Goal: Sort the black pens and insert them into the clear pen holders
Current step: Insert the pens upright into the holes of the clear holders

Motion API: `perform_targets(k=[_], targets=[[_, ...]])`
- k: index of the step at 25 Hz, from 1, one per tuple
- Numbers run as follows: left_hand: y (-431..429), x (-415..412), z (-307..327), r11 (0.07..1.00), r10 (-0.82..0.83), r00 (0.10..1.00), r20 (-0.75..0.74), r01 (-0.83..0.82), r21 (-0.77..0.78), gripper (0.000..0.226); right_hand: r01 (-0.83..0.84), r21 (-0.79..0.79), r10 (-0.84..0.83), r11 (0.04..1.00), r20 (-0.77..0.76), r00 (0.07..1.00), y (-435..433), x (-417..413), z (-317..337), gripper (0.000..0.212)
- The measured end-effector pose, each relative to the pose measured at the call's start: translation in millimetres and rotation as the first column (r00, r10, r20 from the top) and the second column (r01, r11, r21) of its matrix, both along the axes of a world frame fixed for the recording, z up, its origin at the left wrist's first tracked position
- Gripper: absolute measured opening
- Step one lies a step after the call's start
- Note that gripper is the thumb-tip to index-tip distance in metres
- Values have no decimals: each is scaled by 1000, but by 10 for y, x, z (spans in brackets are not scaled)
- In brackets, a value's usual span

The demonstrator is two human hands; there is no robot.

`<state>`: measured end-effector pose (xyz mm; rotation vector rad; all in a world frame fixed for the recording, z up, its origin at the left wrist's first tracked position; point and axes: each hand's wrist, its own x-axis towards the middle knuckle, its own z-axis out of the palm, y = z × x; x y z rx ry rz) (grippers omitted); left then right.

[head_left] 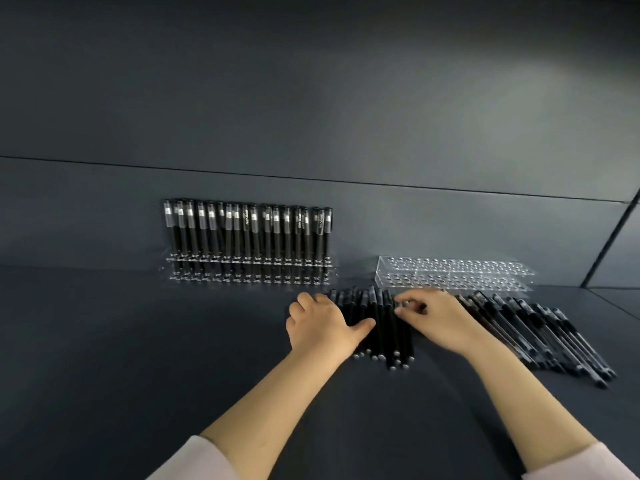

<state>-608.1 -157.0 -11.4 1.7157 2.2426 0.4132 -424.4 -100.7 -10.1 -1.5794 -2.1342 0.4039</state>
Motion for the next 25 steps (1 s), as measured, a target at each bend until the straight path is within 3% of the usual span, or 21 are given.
perform_targets(k=[3, 11, 20, 25], targets=[[62, 47, 12, 997, 49, 998, 27, -47, -54, 100, -21, 40, 22, 999, -8, 1000, 71, -42, -71, 34], [104, 51, -27, 993, 101, 986, 129, -93, -67, 79, -87, -33, 86, 996, -20, 996, 100, -54, -95, 49], [103, -92, 29, 997, 77, 952, 297, -71, -33, 34, -68, -54, 64, 996, -64, 996, 69, -73, -82, 45], [118, -175, 6, 996, 80, 930, 360, -87, 5, 24, -41, -14, 39, 999, -97, 994, 20, -126, -67, 37]])
